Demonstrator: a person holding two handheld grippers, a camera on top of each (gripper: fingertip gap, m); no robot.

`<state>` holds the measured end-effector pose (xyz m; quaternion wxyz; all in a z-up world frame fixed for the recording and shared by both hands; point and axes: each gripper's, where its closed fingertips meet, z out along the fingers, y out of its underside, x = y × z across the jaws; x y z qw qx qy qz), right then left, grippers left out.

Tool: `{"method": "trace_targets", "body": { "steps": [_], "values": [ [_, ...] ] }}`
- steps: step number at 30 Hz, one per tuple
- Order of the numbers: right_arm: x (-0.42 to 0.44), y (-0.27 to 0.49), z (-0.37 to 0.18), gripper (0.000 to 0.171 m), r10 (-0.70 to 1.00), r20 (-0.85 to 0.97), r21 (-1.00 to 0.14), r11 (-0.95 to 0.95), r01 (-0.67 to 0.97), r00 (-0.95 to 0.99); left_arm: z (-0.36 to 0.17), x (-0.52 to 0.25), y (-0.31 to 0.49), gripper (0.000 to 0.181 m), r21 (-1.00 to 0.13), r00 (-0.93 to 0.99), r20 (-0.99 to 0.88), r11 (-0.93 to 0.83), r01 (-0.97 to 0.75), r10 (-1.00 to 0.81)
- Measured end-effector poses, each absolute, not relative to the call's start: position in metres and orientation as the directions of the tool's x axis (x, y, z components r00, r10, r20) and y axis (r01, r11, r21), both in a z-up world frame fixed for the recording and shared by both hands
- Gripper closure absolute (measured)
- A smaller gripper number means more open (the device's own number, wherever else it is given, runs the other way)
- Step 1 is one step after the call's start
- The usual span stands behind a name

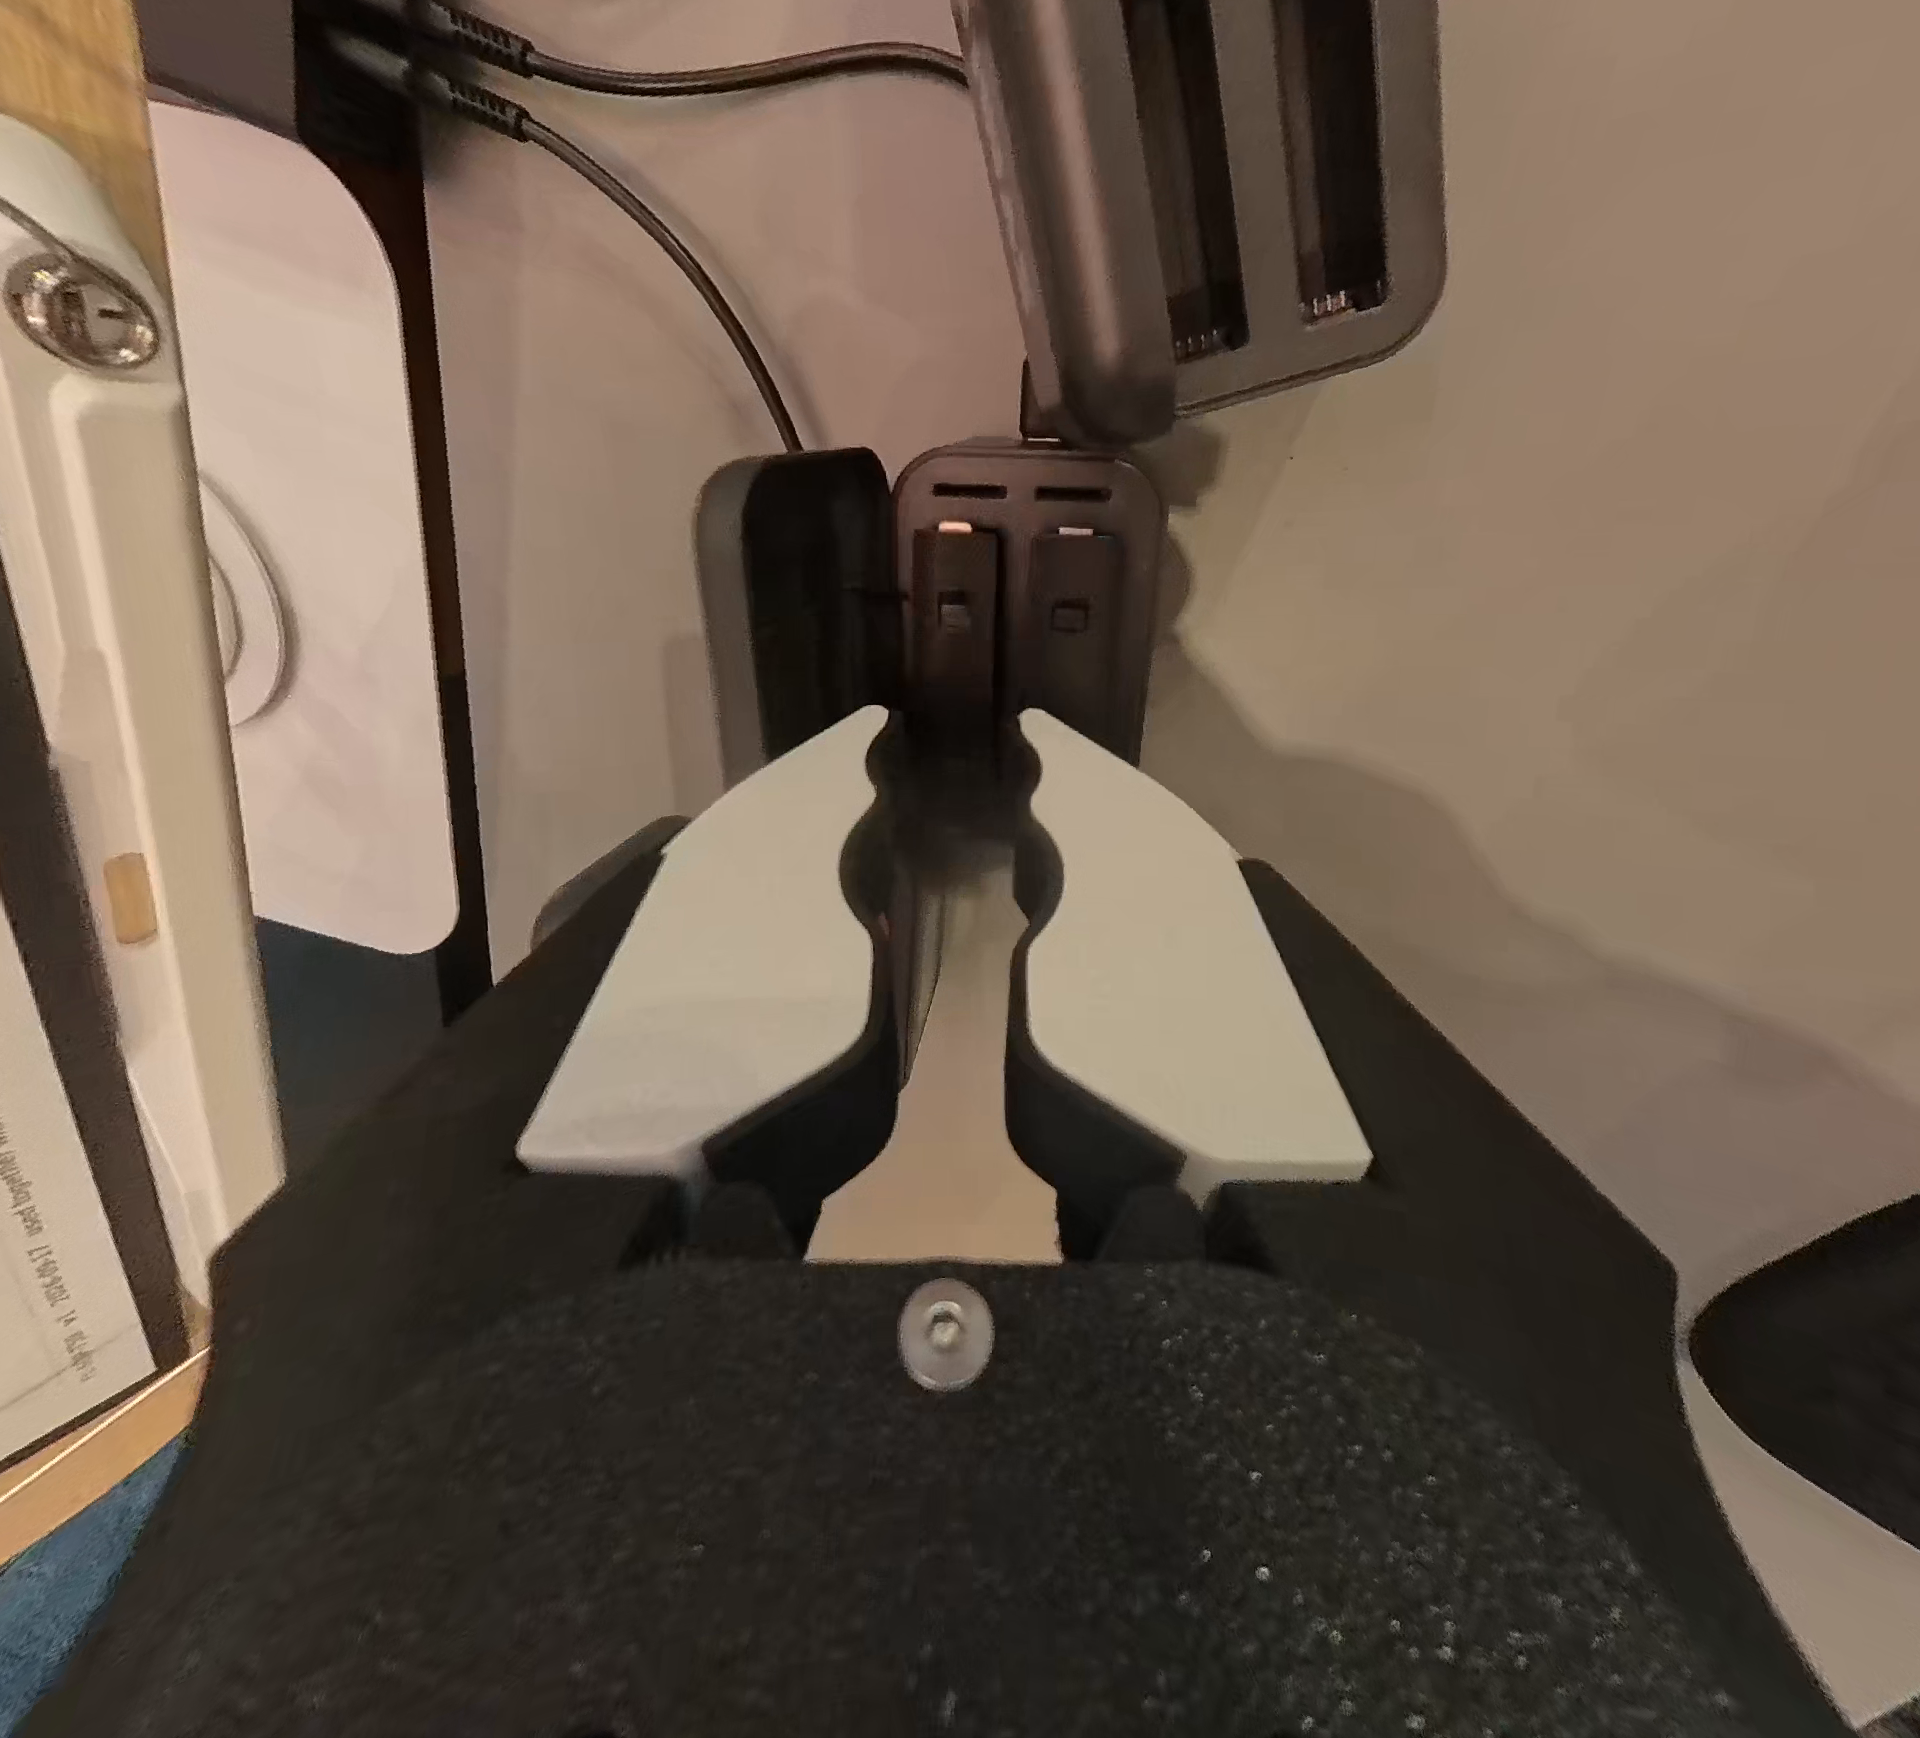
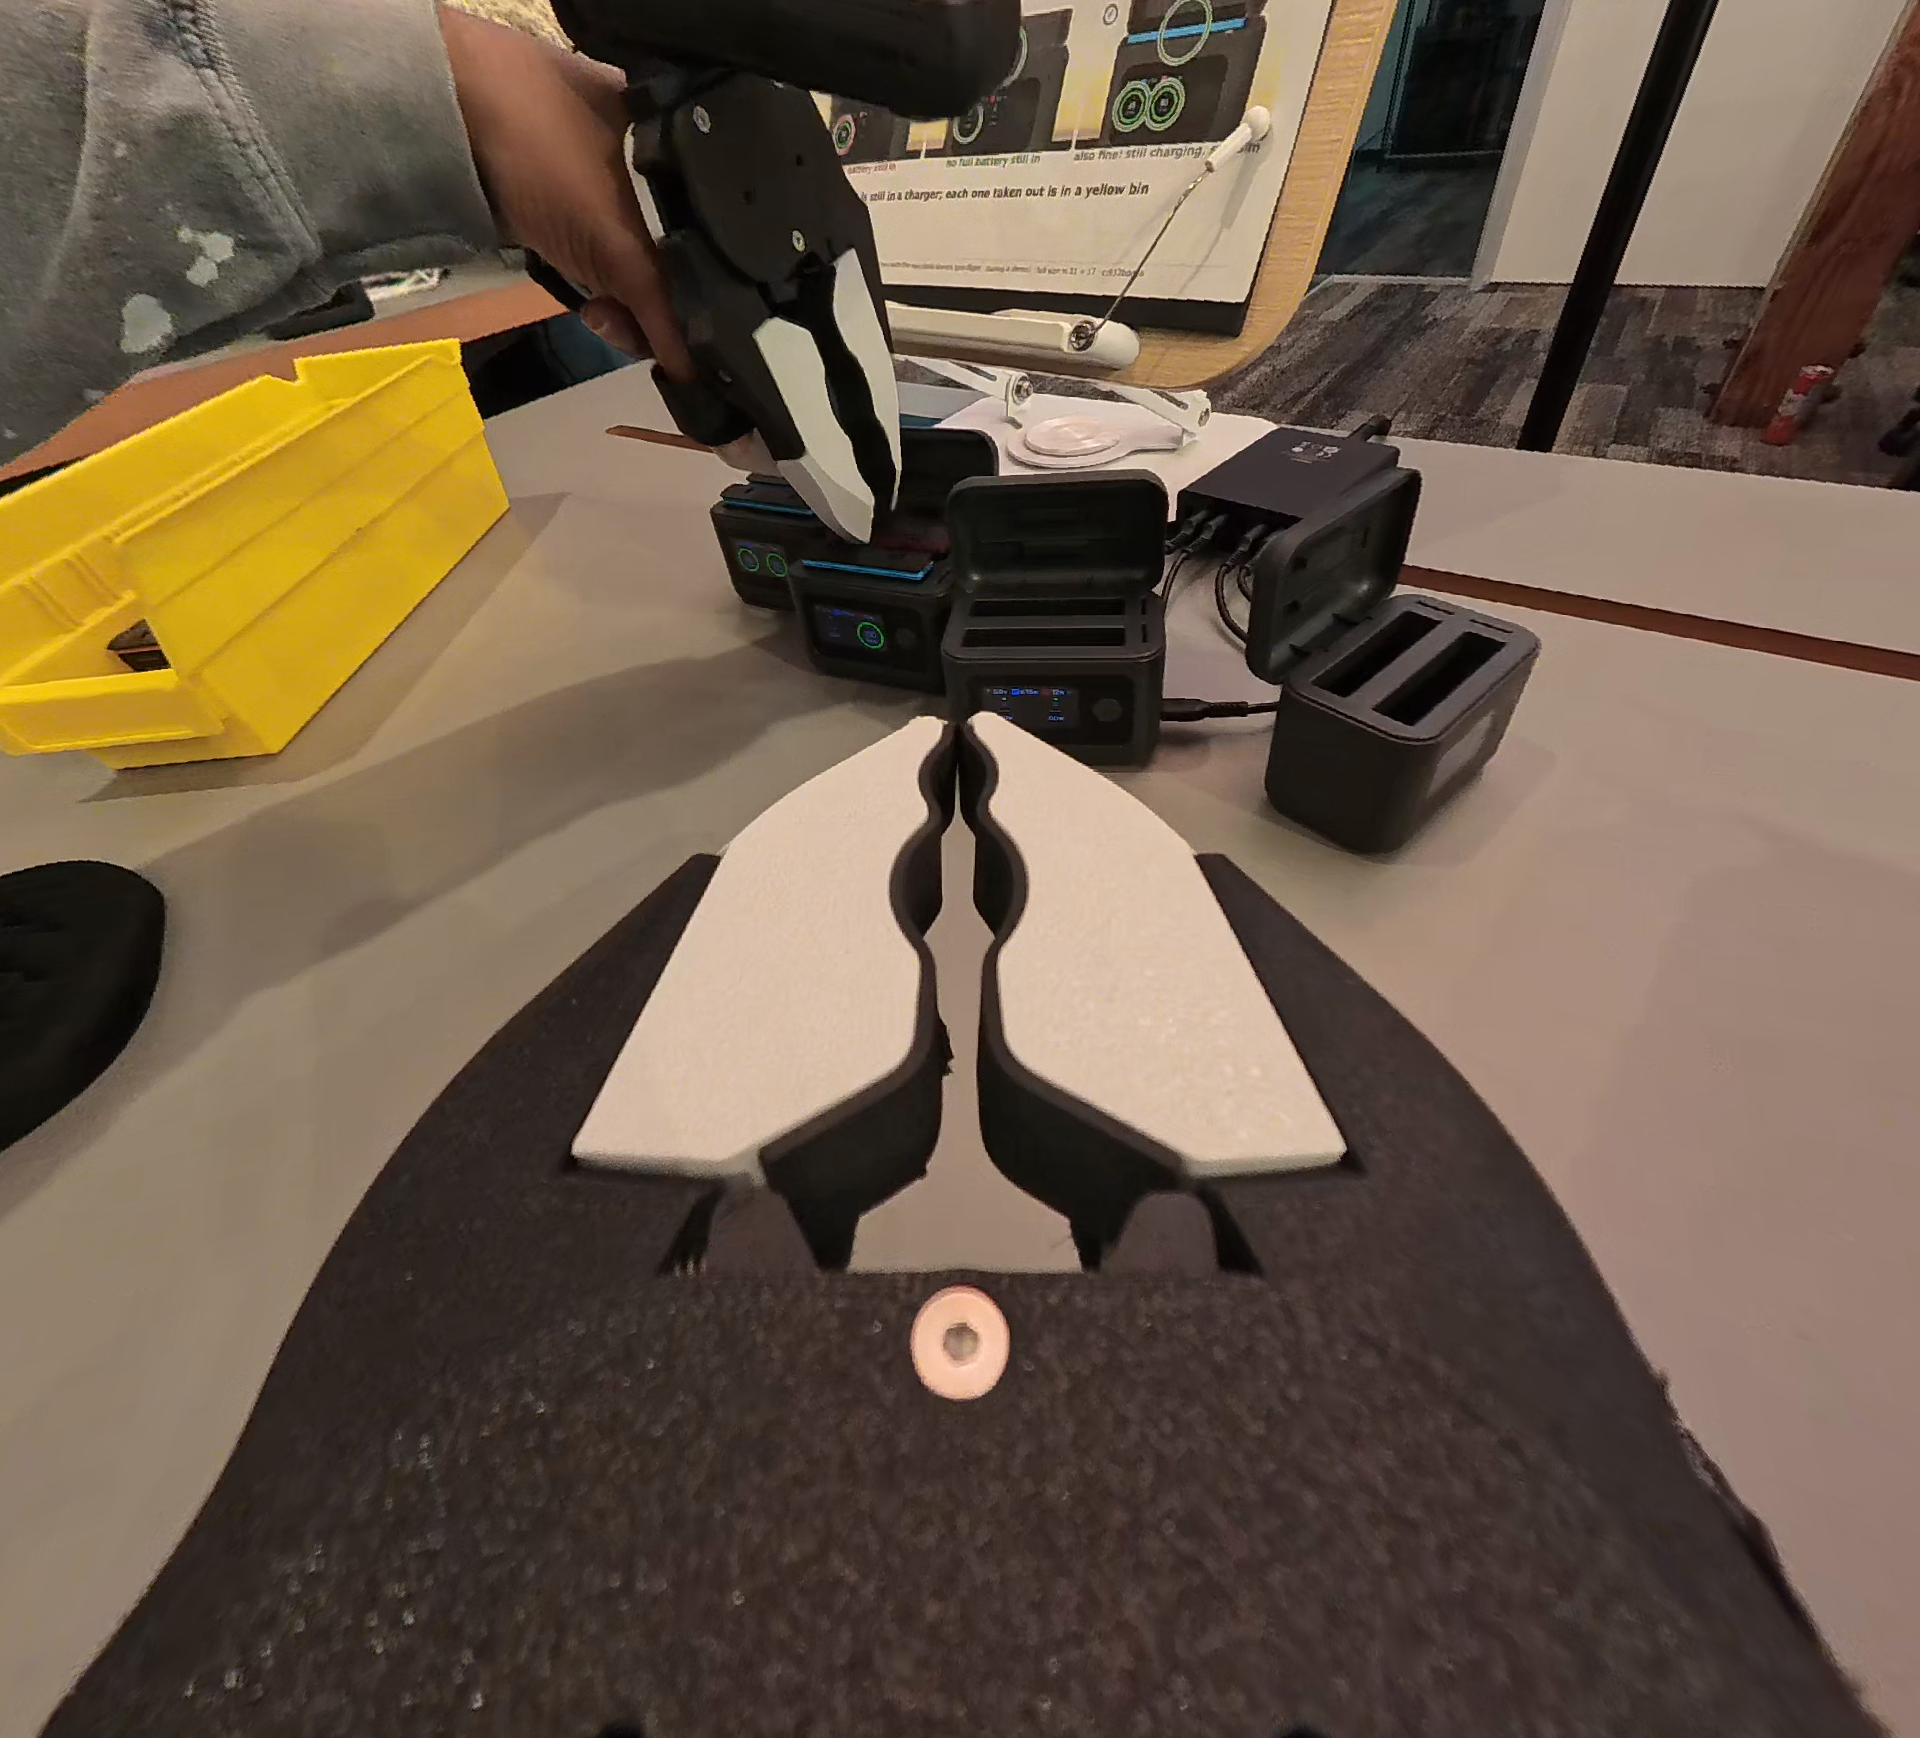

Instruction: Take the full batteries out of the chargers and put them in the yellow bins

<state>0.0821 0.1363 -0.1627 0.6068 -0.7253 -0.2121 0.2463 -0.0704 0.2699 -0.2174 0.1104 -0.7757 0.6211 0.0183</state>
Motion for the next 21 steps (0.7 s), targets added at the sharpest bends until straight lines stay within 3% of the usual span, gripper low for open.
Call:
{"method": "trace_targets", "body": {
  "steps": [4, 8, 21],
  "values": [
    [0.081, 0.136, -0.163, 0.171, 0.611, -0.103, -0.984, -0.176, 0.008, 0.785, -0.210, -0.070, 0.271, 0.165, -0.163, 0.230, -0.173, -0.202, -0.966, -0.958],
    [0.080, 0.135, -0.163, 0.171, 0.616, -0.102, -0.985, -0.174, 0.009, 0.781, -0.206, -0.066, 0.276, 0.179, -0.204, 0.252, -0.190, -0.213, -0.956, -0.949],
    [0.079, 0.135, -0.162, 0.171, 0.620, -0.104, -0.985, -0.175, 0.008, 0.778, -0.221, -0.072, 0.275, 0.181, -0.109, 0.233, -0.221, -0.213, -0.971, -0.947]
  ]
}}
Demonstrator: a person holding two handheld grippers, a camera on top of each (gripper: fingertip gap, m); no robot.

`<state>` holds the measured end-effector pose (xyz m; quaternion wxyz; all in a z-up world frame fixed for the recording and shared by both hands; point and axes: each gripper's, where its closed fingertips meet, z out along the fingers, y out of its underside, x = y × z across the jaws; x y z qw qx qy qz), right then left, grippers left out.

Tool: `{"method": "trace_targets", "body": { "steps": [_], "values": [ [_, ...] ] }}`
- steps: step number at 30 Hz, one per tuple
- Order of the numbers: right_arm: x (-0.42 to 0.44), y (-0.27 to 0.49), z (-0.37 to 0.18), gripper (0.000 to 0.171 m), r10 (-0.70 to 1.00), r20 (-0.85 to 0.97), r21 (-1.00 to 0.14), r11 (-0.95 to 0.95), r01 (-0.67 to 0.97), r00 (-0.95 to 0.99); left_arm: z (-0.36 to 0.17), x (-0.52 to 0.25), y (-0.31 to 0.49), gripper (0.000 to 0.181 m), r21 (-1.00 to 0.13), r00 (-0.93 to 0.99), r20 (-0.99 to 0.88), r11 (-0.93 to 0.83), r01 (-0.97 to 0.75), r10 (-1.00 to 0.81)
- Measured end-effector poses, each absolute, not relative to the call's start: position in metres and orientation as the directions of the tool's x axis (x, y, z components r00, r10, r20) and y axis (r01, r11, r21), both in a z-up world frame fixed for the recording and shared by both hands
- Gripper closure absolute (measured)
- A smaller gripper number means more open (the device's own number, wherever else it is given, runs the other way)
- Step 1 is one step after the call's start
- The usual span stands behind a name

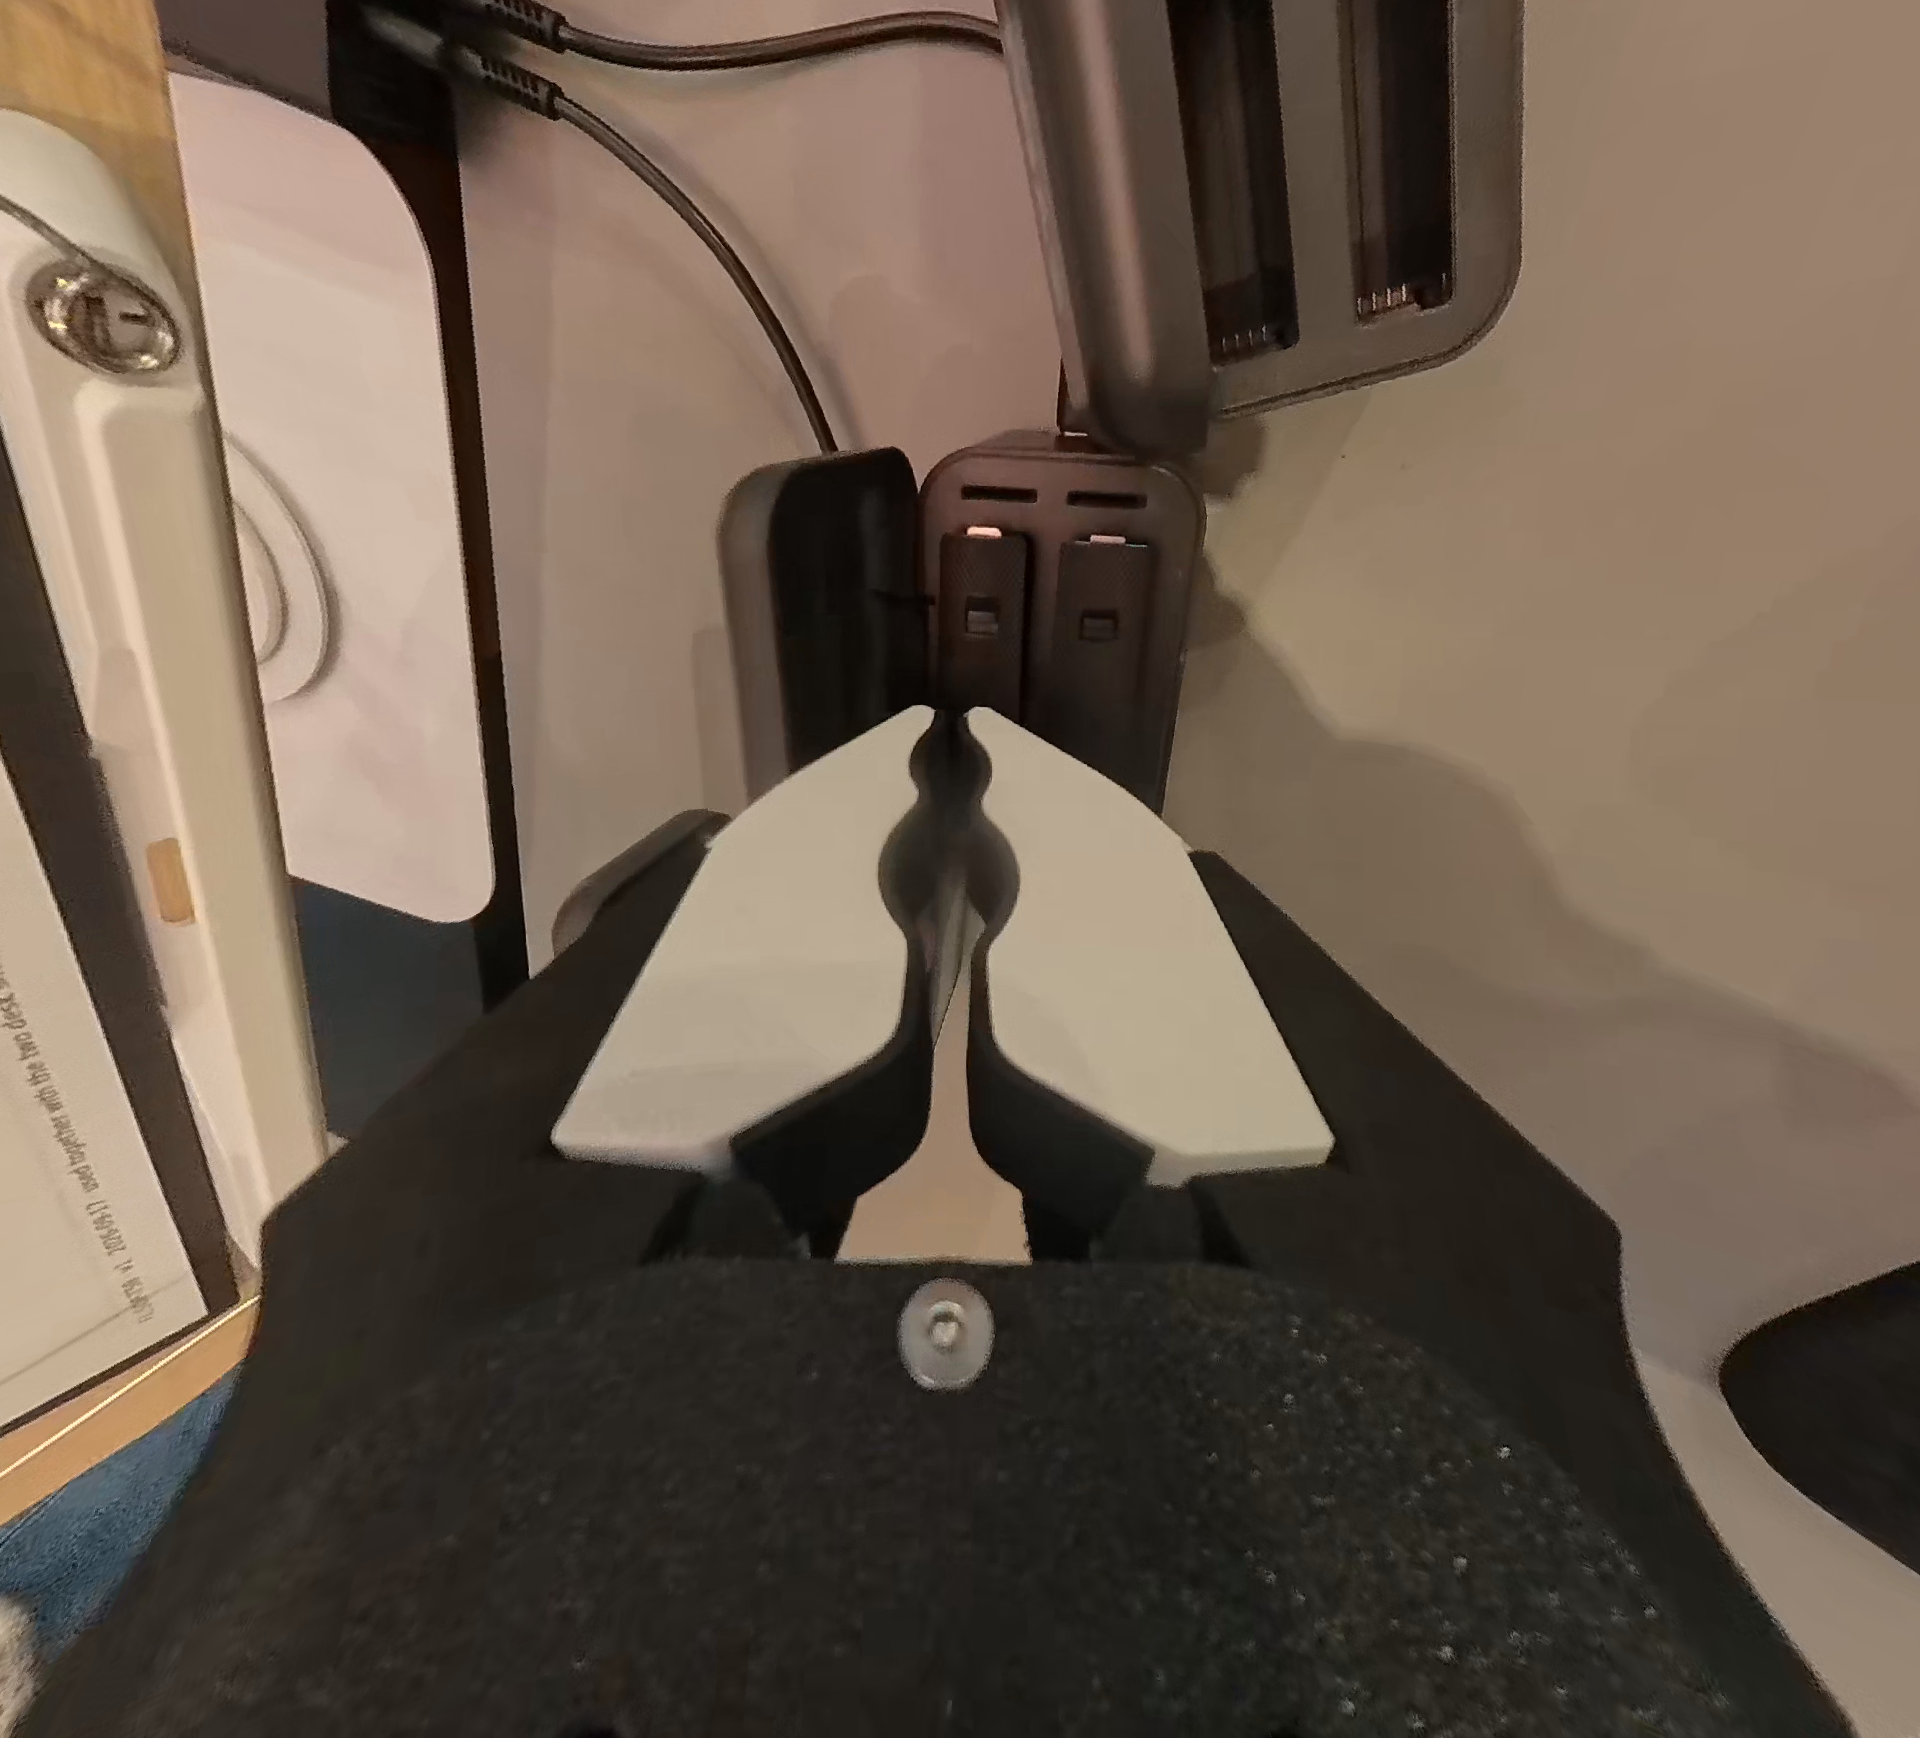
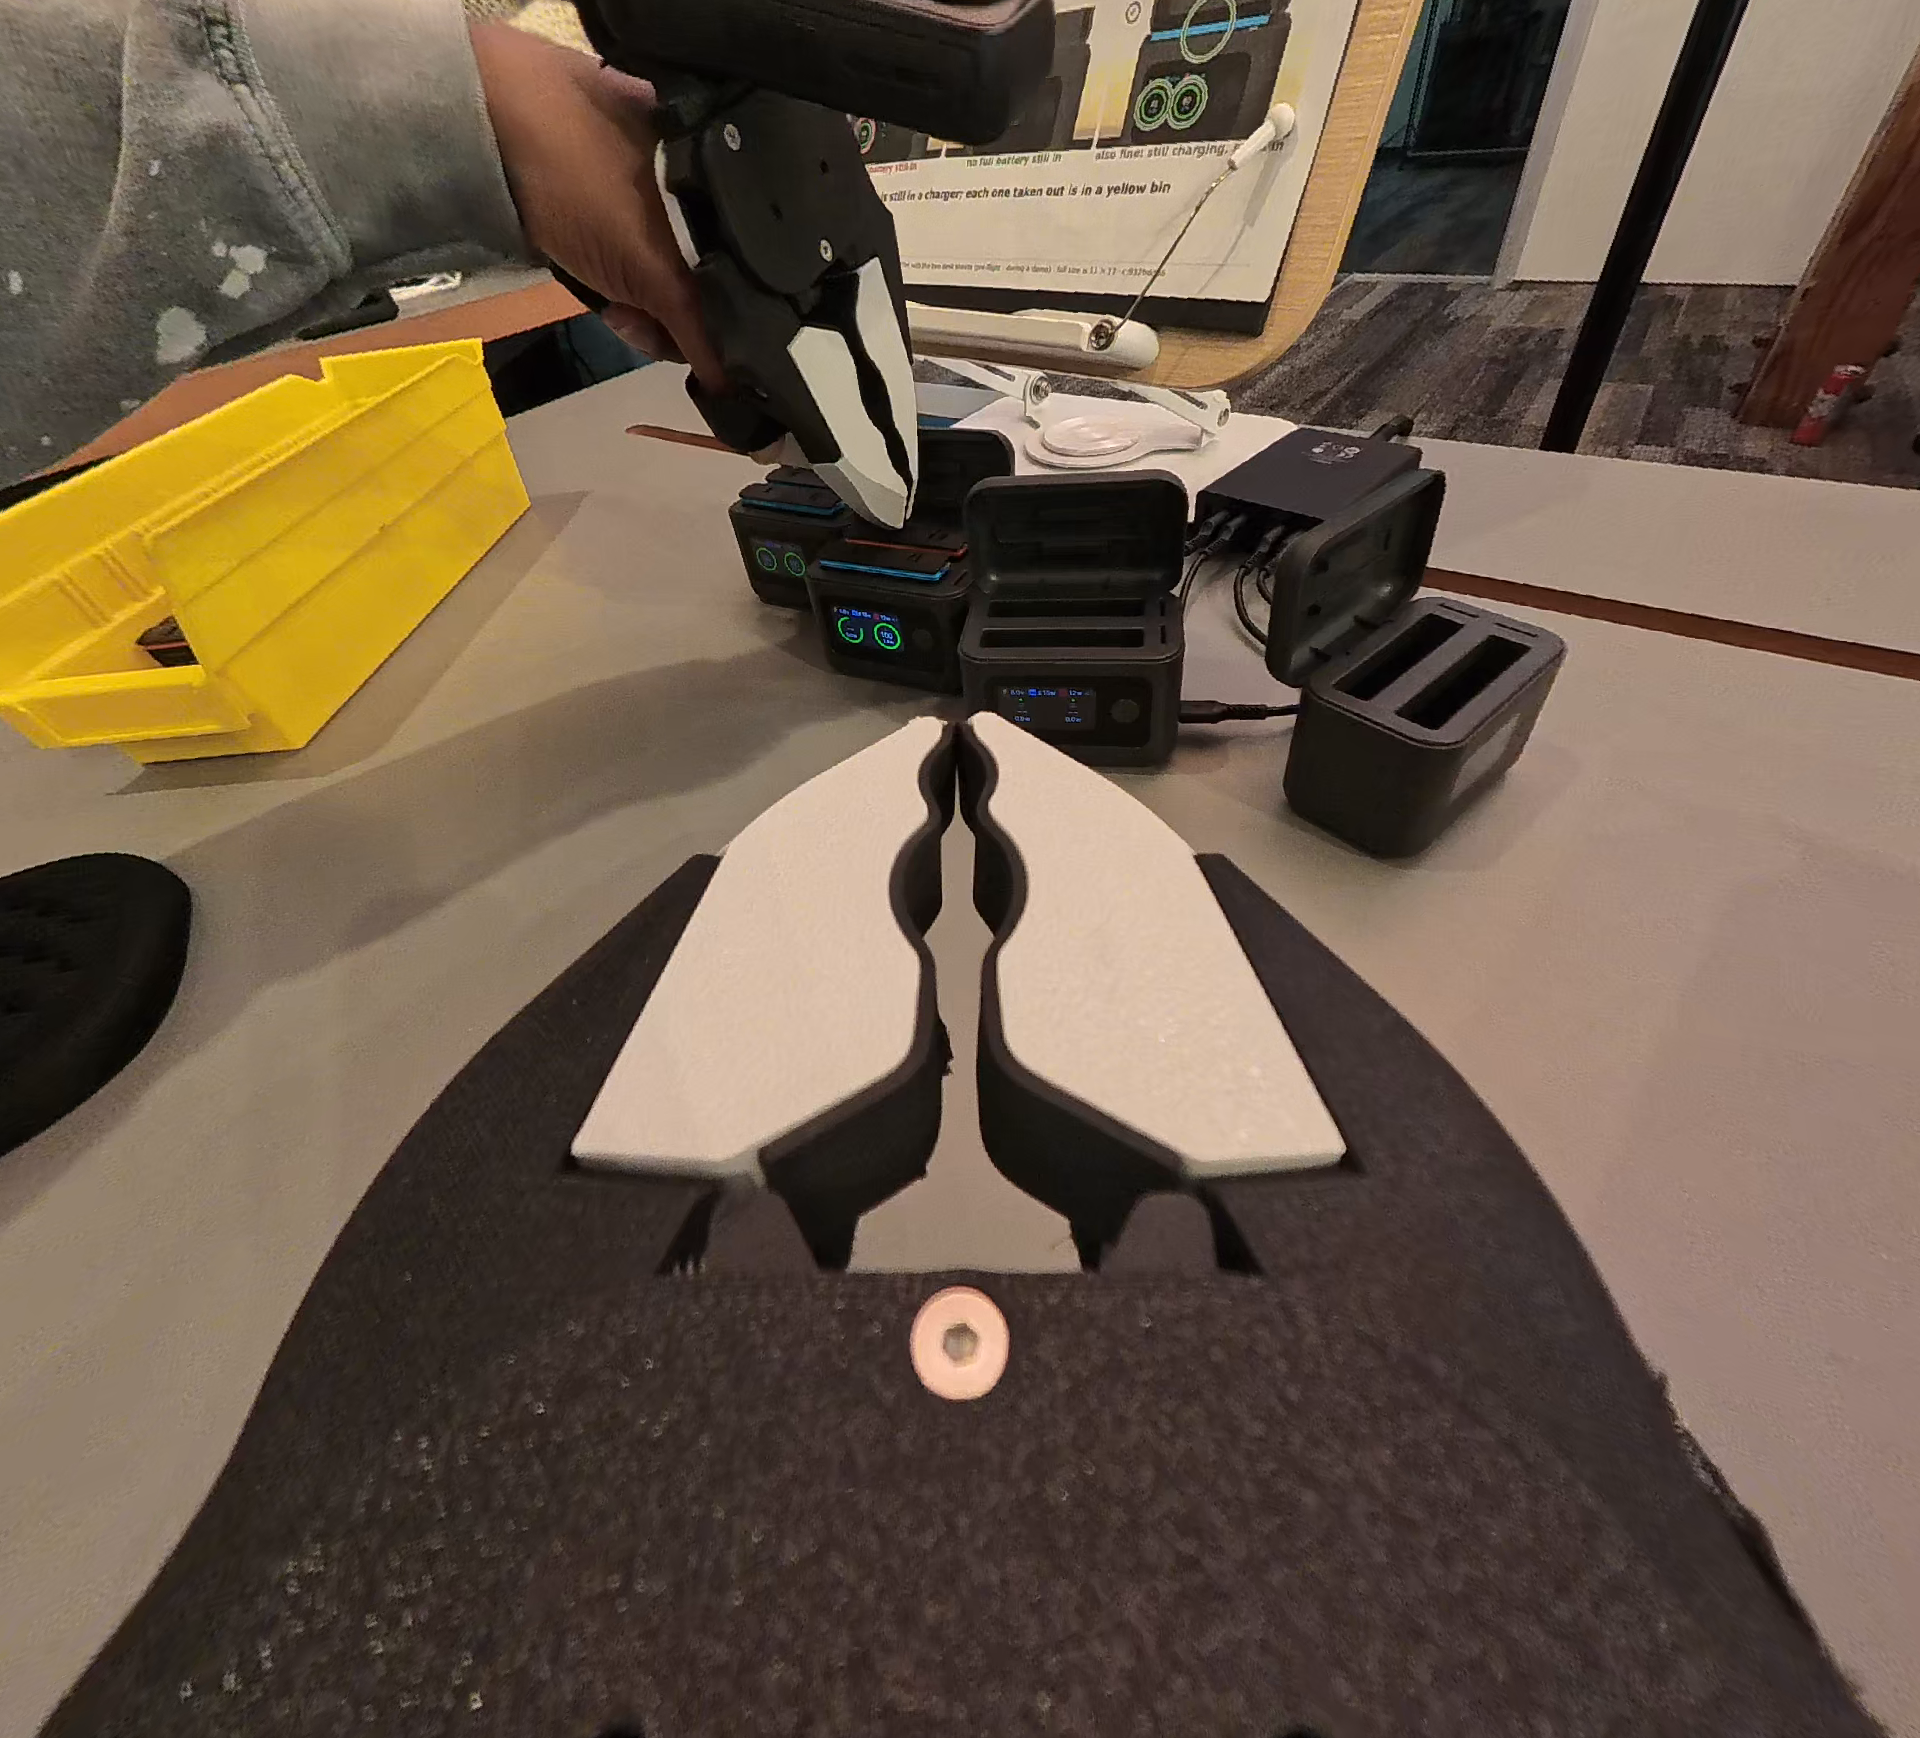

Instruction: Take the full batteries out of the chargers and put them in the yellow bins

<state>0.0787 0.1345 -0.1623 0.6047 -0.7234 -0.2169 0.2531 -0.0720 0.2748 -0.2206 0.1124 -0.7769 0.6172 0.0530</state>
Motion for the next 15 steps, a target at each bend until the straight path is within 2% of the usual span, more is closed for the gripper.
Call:
{"method": "trace_targets", "body": {
  "steps": [4, 11, 15],
  "values": [
    [0.0758, 0.1343, -0.1630, 0.171, 0.625, -0.105, -0.984, -0.177, 0.010, 0.774, -0.2210, -0.0724, 0.2747, 0.181, -0.049, 0.190, -0.245, -0.183, -0.982, -0.951],
    [0.0753, 0.1347, -0.1628, 0.171, 0.623, -0.103, -0.984, -0.176, 0.011, 0.775, -0.2213, -0.0730, 0.2742, 0.180, -0.181, 0.266, -0.202, -0.231, -0.956, -0.943],
    [0.0732, 0.1344, -0.1641, 0.171, 0.628, -0.093, -0.985, -0.170, 0.020, 0.773, -0.2206, -0.0727, 0.2753, 0.181, -0.154, 0.243, -0.262, -0.208, -0.966, -0.934]
  ]
}}
